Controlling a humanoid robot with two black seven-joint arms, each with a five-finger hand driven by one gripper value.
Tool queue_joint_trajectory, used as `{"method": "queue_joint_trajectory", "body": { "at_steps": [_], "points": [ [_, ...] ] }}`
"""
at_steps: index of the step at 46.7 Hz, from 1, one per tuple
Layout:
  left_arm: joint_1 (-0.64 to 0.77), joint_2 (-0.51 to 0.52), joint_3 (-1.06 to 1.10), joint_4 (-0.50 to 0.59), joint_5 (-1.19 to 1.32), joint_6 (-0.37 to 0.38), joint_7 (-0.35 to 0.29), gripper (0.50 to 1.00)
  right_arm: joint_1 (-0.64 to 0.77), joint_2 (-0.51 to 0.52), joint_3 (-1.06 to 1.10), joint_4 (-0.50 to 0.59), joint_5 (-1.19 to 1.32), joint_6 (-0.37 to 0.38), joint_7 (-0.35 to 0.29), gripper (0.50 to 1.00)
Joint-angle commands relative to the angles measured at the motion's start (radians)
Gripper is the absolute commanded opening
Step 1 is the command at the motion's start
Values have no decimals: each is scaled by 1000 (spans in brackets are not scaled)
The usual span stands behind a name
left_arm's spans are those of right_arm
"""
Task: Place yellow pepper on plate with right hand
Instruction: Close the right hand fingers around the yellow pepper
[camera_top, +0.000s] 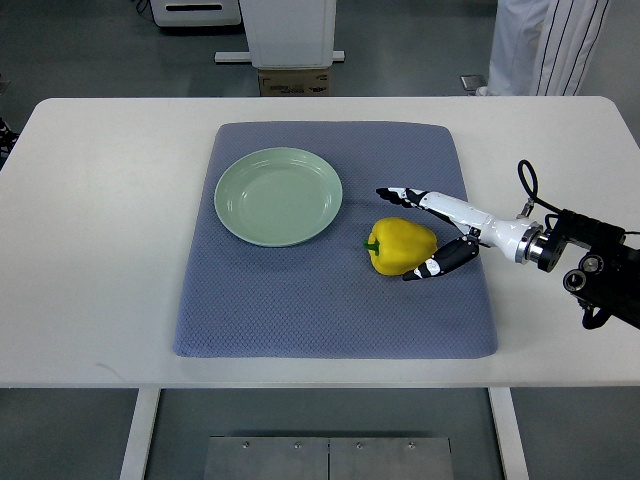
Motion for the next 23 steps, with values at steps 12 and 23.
{"method": "queue_joint_trajectory", "body": {
  "at_steps": [12, 23],
  "points": [
    [0, 0, 0, 1, 0, 0, 0, 1000, -4, 38, -18, -17, 1, -23, 1, 878],
    [2, 0, 0, -1, 0, 0, 0, 1000, -4, 52, -16, -58, 3, -23, 0, 655]
  ]
}}
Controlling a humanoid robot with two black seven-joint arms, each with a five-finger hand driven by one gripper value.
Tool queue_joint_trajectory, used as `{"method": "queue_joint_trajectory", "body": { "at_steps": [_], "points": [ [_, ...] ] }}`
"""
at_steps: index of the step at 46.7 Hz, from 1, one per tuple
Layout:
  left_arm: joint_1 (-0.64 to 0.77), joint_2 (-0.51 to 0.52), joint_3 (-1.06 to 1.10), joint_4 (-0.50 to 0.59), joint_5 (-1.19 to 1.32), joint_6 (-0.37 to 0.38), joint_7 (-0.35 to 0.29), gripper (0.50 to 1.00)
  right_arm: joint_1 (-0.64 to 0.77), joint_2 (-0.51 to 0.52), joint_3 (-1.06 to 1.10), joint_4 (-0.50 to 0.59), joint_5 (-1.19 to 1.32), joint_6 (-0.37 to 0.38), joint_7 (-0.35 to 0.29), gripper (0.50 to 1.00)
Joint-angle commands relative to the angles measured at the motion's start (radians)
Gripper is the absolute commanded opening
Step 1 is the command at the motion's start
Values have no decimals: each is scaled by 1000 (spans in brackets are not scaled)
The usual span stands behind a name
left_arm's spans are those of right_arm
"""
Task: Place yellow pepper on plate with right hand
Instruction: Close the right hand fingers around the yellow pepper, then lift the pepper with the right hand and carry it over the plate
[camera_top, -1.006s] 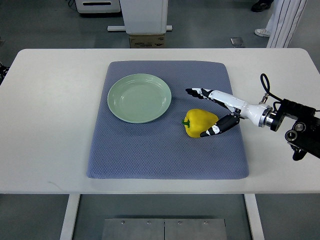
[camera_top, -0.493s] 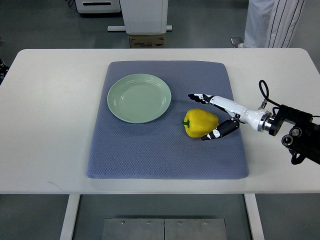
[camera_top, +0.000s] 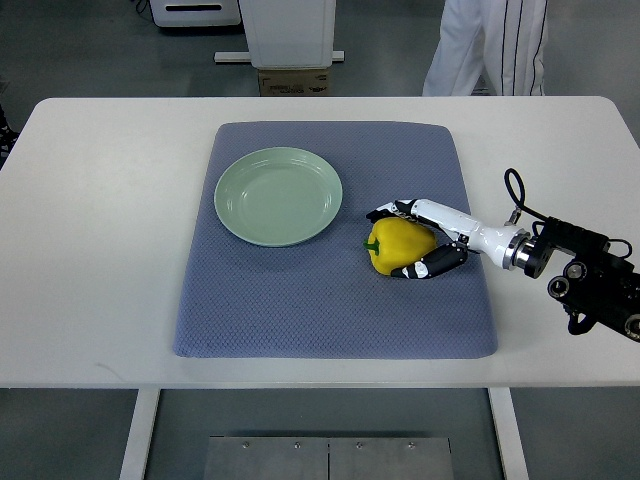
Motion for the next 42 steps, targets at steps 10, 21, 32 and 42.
{"method": "queue_joint_trajectory", "body": {
  "at_steps": [10, 21, 32, 42],
  "points": [
    [0, 0, 0, 1, 0, 0, 0, 1000, 2, 10, 10, -27, 11, 0, -25, 500],
    [0, 0, 0, -1, 0, 0, 0, 1000, 18, 9, 86, -24, 31, -1, -32, 500],
    [0, 0, 0, -1, 0, 0, 0, 1000, 84, 38, 108, -24, 38, -1, -78, 500],
    [0, 0, 0, 1, 0, 0, 0, 1000, 150, 127, 99, -27, 57, -40, -143, 500]
  ]
}}
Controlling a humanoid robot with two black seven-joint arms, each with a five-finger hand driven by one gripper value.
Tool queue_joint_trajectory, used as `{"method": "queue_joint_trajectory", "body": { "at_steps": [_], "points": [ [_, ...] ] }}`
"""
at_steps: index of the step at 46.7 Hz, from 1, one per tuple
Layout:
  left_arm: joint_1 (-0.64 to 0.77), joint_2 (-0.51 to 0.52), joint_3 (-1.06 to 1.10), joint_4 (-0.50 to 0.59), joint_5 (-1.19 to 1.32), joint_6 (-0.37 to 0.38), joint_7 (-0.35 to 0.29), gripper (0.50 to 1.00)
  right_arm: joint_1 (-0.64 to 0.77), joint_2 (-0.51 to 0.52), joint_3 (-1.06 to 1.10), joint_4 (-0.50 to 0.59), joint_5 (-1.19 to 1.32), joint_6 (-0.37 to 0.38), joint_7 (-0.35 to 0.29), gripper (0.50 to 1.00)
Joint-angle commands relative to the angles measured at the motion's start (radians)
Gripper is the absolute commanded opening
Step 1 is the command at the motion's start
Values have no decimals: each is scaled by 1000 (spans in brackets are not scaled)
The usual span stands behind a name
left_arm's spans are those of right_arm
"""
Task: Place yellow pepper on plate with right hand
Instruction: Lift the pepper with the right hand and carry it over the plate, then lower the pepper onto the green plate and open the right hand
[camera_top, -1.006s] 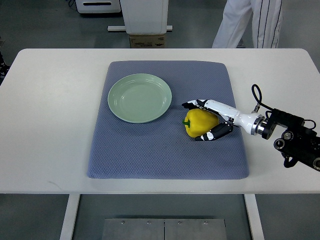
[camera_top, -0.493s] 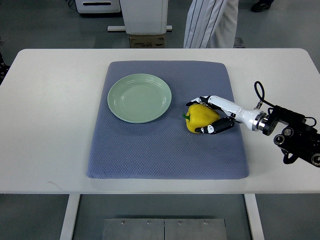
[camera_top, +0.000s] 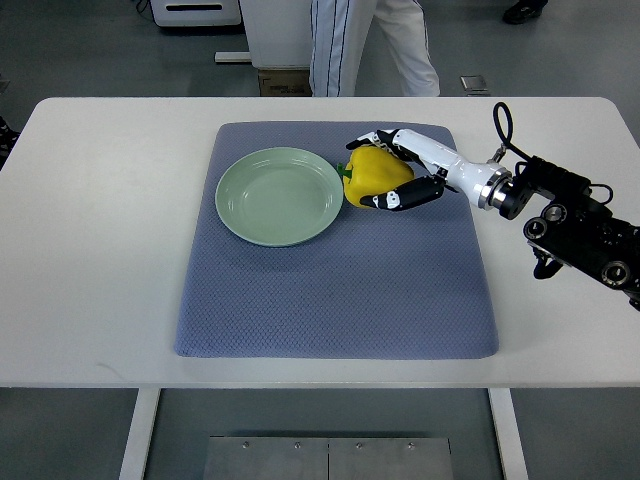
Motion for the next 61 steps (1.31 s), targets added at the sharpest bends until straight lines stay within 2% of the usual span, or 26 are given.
{"method": "queue_joint_trajectory", "body": {
  "at_steps": [1, 24, 39, 61],
  "points": [
    [0, 0, 0, 1, 0, 0, 0, 1000, 27, 36, -9, -5, 15, -13, -24, 500],
    [0, 0, 0, -1, 0, 0, 0, 1000, 150, 308, -68, -194, 35, -30, -94, 500],
    [0, 0, 0, -1, 0, 0, 0, 1000, 164, 308, -70, -289, 35, -43, -123, 500],
    [0, 0, 0, -1, 0, 0, 0, 1000, 159, 308, -163, -206, 58, -41, -95, 500]
  ]
}}
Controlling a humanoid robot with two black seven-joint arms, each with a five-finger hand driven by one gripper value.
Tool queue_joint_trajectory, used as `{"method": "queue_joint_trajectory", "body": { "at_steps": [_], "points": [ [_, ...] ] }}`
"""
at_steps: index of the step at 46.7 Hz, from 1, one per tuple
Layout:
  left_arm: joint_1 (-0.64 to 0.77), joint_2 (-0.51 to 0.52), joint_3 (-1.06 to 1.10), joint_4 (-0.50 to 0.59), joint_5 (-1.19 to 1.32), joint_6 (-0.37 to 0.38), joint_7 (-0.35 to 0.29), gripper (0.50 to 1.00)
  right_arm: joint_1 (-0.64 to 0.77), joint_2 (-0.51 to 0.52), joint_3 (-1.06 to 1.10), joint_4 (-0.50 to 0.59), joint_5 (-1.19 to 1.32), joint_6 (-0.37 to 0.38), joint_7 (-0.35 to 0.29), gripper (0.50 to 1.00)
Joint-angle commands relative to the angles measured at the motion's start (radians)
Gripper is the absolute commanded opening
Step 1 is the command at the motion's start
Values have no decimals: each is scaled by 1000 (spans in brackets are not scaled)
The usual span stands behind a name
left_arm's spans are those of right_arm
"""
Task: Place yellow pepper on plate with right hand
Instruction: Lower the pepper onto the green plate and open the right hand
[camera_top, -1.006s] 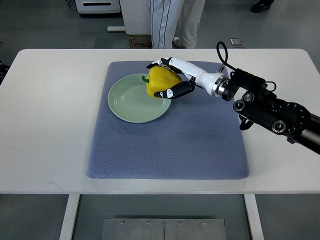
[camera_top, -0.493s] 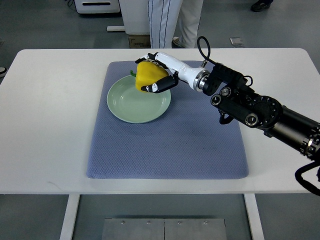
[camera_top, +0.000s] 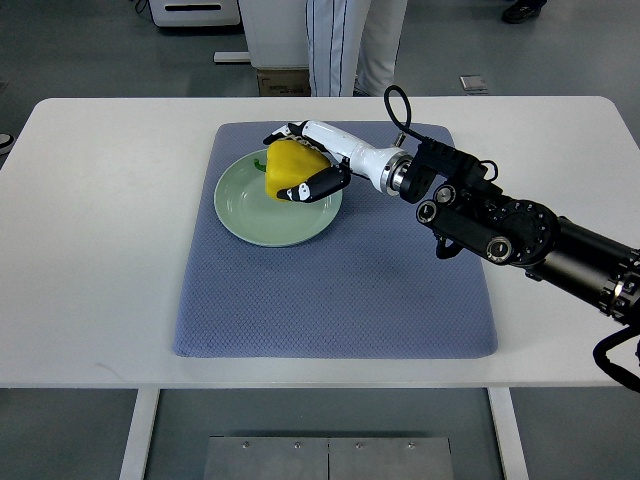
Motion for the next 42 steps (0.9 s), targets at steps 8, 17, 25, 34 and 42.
{"method": "queue_joint_trajectory", "body": {
  "at_steps": [8, 17, 25, 34, 42],
  "points": [
    [0, 0, 0, -1, 0, 0, 0, 1000, -11, 0, -49, 19, -1, 0, -6, 500],
    [2, 0, 0, 1, 0, 0, 0, 1000, -22, 0, -58, 17, 0, -1, -14, 500],
    [0, 0, 0, -1, 0, 0, 0, 1000, -23, 0, -55, 17, 26, -5, -20, 506],
    [0, 0, 0, 1, 0, 0, 0, 1000, -23, 0, -55, 19, 82, -5, -20, 865],
    [0, 0, 0, -1, 0, 0, 0, 1000, -25, 0, -55, 17, 83, -5, -18, 991]
  ]
}}
